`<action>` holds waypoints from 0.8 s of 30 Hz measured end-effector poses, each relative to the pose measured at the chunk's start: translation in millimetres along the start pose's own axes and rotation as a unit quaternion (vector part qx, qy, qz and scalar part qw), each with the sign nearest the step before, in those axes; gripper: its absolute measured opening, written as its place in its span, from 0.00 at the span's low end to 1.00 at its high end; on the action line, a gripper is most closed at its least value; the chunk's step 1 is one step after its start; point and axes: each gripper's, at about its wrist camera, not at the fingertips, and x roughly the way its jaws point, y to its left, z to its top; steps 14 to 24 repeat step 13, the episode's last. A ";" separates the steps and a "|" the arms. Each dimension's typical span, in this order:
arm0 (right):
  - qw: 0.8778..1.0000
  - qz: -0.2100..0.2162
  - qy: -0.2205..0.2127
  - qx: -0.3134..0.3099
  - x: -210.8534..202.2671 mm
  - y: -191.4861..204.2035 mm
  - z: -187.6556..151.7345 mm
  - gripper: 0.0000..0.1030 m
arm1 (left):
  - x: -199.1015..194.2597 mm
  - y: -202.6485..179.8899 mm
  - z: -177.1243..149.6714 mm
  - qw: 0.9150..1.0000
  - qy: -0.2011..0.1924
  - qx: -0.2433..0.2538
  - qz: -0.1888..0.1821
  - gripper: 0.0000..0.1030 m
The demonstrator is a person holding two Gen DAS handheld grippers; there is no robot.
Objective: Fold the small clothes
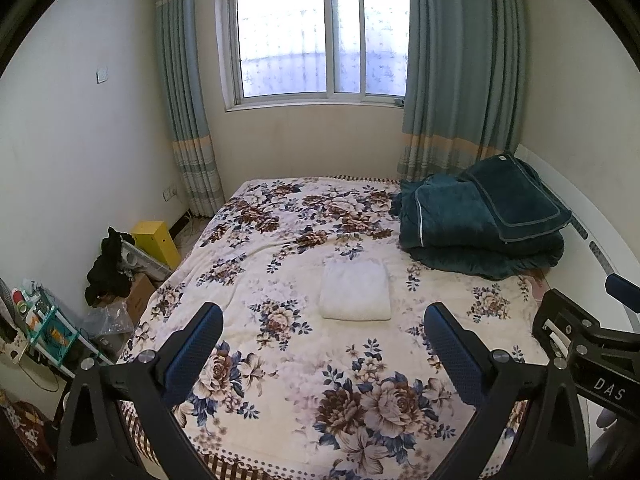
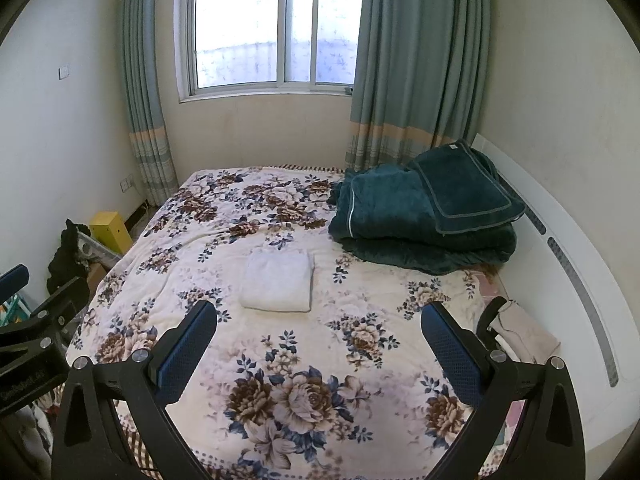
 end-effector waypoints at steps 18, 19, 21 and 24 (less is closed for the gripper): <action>1.000 0.000 -0.002 0.001 -1.0 2.7 -2.1 1.00 | -3.2 -7.0 2.5 1.000 -0.010 0.001 0.004 1.00; 1.000 0.000 -0.002 0.001 -1.0 2.7 -2.1 1.00 | -3.2 -7.0 2.5 1.000 -0.010 0.001 0.004 1.00; 1.000 0.000 -0.002 0.001 -1.0 2.7 -2.1 1.00 | -3.2 -7.0 2.5 1.000 -0.010 0.001 0.004 1.00; 1.000 0.000 -0.002 0.001 -1.0 2.7 -2.1 1.00 | -3.2 -7.0 2.5 1.000 -0.010 0.001 0.004 1.00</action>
